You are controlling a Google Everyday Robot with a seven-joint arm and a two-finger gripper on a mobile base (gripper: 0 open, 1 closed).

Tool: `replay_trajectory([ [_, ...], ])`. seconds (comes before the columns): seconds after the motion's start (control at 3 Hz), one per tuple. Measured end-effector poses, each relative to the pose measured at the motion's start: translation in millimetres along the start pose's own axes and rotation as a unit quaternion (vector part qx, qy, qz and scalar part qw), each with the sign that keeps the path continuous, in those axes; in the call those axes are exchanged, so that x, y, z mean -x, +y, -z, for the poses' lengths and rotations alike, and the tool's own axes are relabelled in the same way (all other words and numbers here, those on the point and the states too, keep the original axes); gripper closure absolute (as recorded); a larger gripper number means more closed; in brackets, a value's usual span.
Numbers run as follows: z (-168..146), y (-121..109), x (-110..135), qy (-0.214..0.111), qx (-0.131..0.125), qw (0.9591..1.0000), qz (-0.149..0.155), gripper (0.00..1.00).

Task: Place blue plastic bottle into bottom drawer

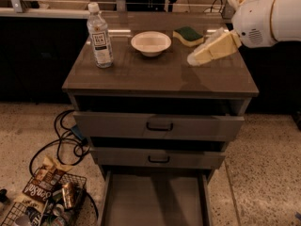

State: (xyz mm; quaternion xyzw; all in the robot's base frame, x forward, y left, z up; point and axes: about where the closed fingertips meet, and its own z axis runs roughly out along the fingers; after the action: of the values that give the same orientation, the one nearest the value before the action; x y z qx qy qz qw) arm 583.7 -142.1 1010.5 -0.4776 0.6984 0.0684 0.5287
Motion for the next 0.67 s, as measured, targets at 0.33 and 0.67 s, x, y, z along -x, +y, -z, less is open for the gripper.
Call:
replay_trajectory([
  [0.33,-34,-16,19,-0.087,-0.022,0.9957,-0.022,0.00],
  [0.67,-59,-20,33,-0.148,-0.022,0.9878,-0.042,0.00],
])
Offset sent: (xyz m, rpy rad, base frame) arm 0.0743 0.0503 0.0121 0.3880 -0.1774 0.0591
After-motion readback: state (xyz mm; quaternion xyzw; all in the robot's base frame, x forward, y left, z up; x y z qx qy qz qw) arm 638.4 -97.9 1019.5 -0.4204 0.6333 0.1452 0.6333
